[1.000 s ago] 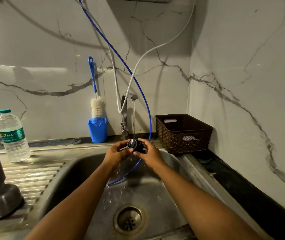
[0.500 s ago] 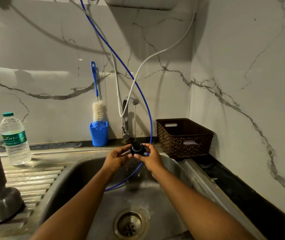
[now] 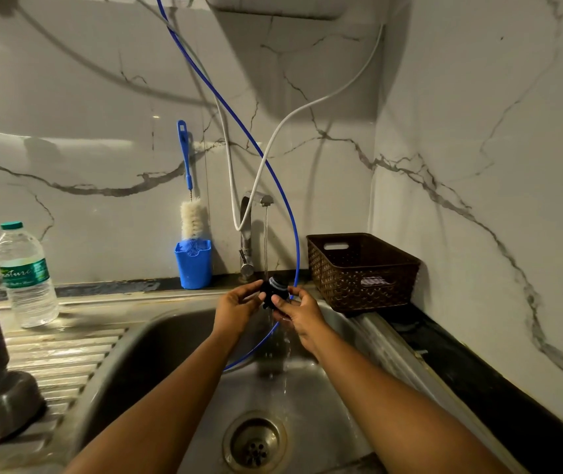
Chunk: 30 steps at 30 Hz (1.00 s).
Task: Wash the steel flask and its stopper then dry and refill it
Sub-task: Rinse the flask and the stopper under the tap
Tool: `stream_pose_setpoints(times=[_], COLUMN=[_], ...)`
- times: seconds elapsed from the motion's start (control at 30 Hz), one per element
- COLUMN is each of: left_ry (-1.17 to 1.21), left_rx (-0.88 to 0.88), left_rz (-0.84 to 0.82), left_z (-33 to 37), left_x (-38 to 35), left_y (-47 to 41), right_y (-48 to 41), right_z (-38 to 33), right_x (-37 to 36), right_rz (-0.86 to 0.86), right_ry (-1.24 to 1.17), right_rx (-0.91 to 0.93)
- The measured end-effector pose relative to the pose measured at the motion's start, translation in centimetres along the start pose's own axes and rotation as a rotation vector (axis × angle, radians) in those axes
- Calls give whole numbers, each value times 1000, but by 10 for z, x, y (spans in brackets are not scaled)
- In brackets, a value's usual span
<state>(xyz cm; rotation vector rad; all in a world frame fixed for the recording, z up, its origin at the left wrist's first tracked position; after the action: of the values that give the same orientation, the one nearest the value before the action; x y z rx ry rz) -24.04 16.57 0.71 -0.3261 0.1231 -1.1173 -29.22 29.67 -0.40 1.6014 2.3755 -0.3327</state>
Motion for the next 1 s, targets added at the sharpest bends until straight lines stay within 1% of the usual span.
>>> stream_pose_setpoints(times=[0.13, 0.3, 0.43, 0.53, 0.7, 0.87, 1.0], left_ry=[3, 27, 9, 11, 102, 187, 238], left_rx=[24, 103, 121, 149, 282, 371, 388], left_rz=[30, 95, 112, 96, 42, -9, -27], left_z=[1, -3, -6, -8, -15, -19, -22], left_x=[-3, 2, 2, 1, 0, -2, 2], left_y=[-1, -4, -3, -1, 2, 5, 5], right_y=[-3, -6, -7, -9, -7, -3, 0], right_z=[1, 2, 2, 2, -1, -5, -8], right_x=[1, -1, 0, 1, -1, -6, -10], right_rz=[-2, 16, 56, 105, 160, 110, 73], right_ry=[1, 101, 160, 249, 308, 356, 427], right_rx=[-9, 1, 10, 54, 95, 114, 147])
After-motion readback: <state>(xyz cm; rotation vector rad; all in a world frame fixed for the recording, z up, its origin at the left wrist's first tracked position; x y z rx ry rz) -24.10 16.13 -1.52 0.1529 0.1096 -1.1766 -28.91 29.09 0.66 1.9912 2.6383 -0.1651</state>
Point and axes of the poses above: each hand's wrist, its own y-axis away from the middle knuckle, its own x-axis out of the back of the hand, z = x × y, the point moved 6 cm from there along -y, towards the middle knuckle, and after that the axes turned 3 degrees about -y, right-handed, at the moved point
